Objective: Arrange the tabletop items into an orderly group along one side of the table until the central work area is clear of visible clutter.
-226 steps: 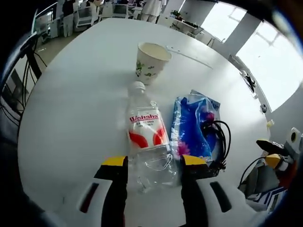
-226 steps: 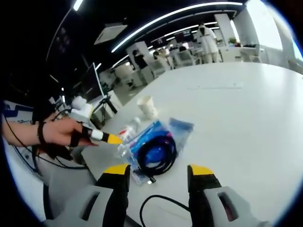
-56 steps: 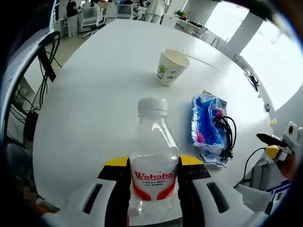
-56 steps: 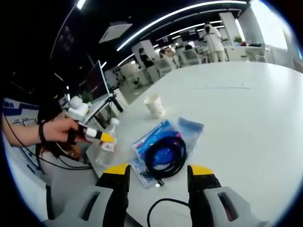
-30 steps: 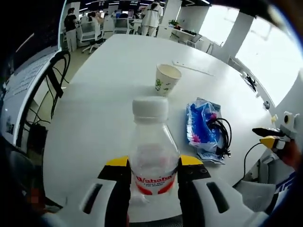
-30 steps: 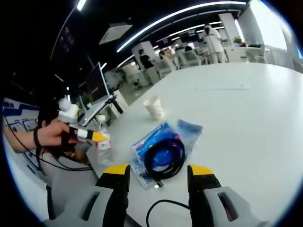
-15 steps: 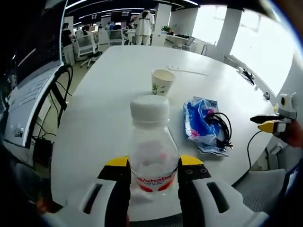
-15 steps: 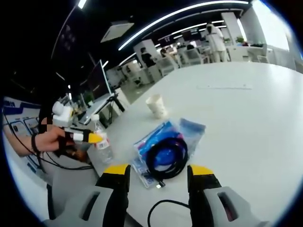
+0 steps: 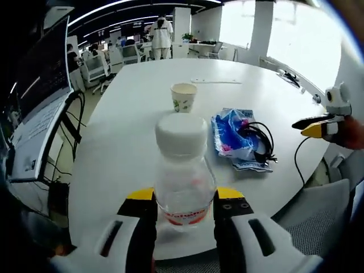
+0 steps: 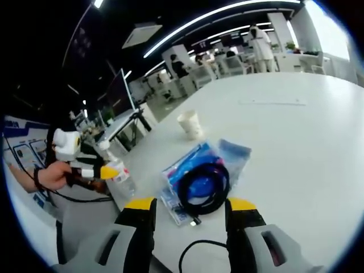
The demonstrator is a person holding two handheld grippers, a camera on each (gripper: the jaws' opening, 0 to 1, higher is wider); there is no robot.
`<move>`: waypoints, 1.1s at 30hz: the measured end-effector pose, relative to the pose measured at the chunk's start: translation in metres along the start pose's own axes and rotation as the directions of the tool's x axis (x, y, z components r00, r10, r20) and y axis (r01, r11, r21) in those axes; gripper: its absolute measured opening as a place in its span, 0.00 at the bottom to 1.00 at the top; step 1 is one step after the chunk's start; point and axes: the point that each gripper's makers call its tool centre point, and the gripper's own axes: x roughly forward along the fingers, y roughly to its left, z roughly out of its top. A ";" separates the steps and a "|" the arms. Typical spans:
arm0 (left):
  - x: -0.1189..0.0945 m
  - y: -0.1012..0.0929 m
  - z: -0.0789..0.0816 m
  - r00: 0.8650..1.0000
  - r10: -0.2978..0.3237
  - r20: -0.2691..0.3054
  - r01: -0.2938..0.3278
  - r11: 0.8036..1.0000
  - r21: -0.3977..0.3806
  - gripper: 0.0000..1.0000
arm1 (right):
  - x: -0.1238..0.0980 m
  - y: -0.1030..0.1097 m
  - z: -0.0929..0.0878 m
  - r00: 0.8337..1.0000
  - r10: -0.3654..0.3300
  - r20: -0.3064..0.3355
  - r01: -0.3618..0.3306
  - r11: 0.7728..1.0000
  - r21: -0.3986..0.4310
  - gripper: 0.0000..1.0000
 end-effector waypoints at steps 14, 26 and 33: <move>-0.006 -0.003 -0.010 1.000 0.008 -0.019 -0.007 1.000 0.028 0.37 | 0.007 0.000 0.006 1.000 0.005 -0.013 -0.005 1.000 -0.013 0.48; -0.004 -0.002 -0.015 0.999 0.016 -0.033 -0.016 1.000 0.027 0.37 | 0.010 0.002 0.006 1.000 0.013 -0.018 -0.013 1.000 -0.016 0.48; -0.004 -0.002 -0.015 0.999 0.018 -0.032 -0.017 0.999 0.027 0.37 | 0.009 0.000 0.006 1.000 0.010 -0.020 -0.010 1.000 -0.015 0.48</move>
